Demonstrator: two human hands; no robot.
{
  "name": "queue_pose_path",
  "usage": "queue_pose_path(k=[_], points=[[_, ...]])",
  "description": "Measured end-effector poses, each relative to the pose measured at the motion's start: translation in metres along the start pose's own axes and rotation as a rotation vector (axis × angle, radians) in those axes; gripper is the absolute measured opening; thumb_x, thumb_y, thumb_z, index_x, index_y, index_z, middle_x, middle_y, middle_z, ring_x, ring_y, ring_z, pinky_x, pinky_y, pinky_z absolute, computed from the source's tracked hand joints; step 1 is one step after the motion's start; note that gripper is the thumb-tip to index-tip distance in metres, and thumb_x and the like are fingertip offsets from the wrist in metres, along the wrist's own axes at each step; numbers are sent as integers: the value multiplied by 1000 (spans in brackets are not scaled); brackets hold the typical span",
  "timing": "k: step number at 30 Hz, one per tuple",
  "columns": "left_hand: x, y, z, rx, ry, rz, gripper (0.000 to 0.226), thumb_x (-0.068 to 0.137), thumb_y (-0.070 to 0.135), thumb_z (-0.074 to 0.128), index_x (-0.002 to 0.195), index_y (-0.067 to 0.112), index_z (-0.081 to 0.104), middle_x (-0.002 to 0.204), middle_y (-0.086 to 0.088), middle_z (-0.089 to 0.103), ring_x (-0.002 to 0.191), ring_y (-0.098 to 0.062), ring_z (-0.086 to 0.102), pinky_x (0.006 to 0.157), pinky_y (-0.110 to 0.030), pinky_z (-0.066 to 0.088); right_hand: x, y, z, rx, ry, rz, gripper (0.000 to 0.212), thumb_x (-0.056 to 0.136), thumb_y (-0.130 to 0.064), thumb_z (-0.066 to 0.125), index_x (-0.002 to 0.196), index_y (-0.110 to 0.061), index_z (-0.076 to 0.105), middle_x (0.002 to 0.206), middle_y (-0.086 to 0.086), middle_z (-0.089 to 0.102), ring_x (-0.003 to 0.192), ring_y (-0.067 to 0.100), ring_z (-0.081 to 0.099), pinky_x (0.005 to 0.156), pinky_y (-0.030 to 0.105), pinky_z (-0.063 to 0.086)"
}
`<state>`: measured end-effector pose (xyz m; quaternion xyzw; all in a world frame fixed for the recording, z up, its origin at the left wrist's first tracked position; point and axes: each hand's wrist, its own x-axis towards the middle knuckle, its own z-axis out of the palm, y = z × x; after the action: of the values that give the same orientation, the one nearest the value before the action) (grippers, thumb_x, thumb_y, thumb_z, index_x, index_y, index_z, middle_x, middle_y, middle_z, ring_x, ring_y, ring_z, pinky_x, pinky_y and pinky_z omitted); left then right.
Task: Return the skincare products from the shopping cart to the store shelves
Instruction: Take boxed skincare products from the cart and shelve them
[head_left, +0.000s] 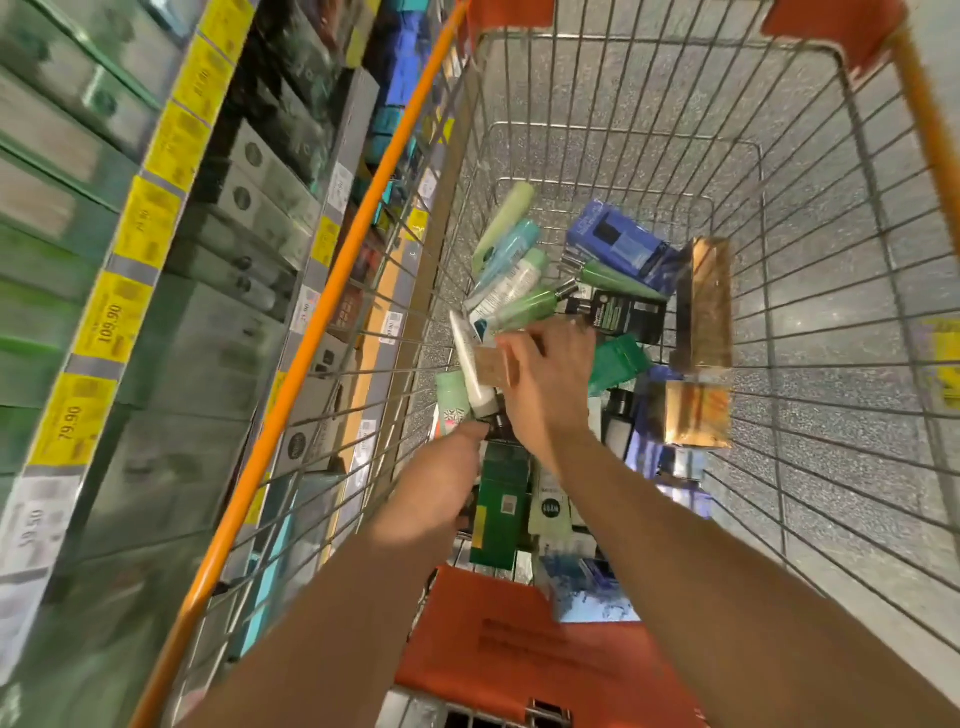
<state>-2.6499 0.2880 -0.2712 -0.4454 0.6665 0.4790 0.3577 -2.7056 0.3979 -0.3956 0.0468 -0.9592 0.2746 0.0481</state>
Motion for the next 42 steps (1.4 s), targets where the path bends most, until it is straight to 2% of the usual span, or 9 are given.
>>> queue_pose_path(k=[5,11,15,18,24,27,31,37,42], points=[[-32,8,6,-277,-76,-41,37,105,46,41,106,18,65,104,-8,69,98,-27,62,90,-39,51,-39,-30,-56,360,48,107,37,91,-23,70,127,-31,65,138,11,47,106,15,50,86,25,51],[-86,23,-10,-612,-164,67,53,102,62,41,92,17,69,74,-5,70,74,-23,63,68,-33,48,-73,-81,-117,473,113,126,76,75,7,82,127,-43,62,140,-5,30,113,13,56,99,12,47],[-138,29,-36,-690,-335,132,74,78,75,66,117,13,71,112,-15,67,98,-31,60,84,-41,47,-77,-115,-181,490,161,-28,84,68,5,87,127,-45,56,140,-7,30,120,25,57,92,26,55],[-174,29,-57,-719,-458,202,110,55,69,88,142,8,57,138,-20,49,118,-34,46,94,-44,45,-80,-136,-226,437,236,-214,52,72,-22,87,114,-45,64,140,3,39,116,28,57,93,30,53],[-256,19,-100,-632,-457,438,69,68,54,88,121,13,72,121,-22,54,89,-28,54,63,-36,34,-99,-175,-295,522,196,-484,80,56,7,77,125,-23,52,134,4,40,115,13,48,92,14,46],[-291,1,-119,-553,-280,592,26,84,34,70,92,12,82,98,-16,75,72,-23,69,64,-31,52,-109,-195,-309,525,209,-613,99,59,12,83,140,-28,42,150,-4,28,120,21,54,93,29,55],[-327,-24,-148,-600,-129,725,26,97,21,59,116,7,71,103,-14,77,85,-24,71,82,-38,56,-124,-223,-306,717,123,-604,124,66,15,86,157,-44,27,162,-13,20,135,14,50,103,26,52],[-383,-62,-203,-770,-49,885,35,85,21,62,116,8,70,96,-12,78,70,-16,72,60,-23,56,-123,-298,-332,1048,-281,-190,64,105,-18,55,117,-79,42,115,-12,63,93,7,64,87,33,54],[-421,-100,-245,-841,69,993,46,80,16,62,124,2,66,107,-17,77,83,-23,73,68,-28,59,-119,-371,-345,1189,-613,-61,24,86,-64,57,109,-61,64,117,3,65,95,17,62,77,40,52]])
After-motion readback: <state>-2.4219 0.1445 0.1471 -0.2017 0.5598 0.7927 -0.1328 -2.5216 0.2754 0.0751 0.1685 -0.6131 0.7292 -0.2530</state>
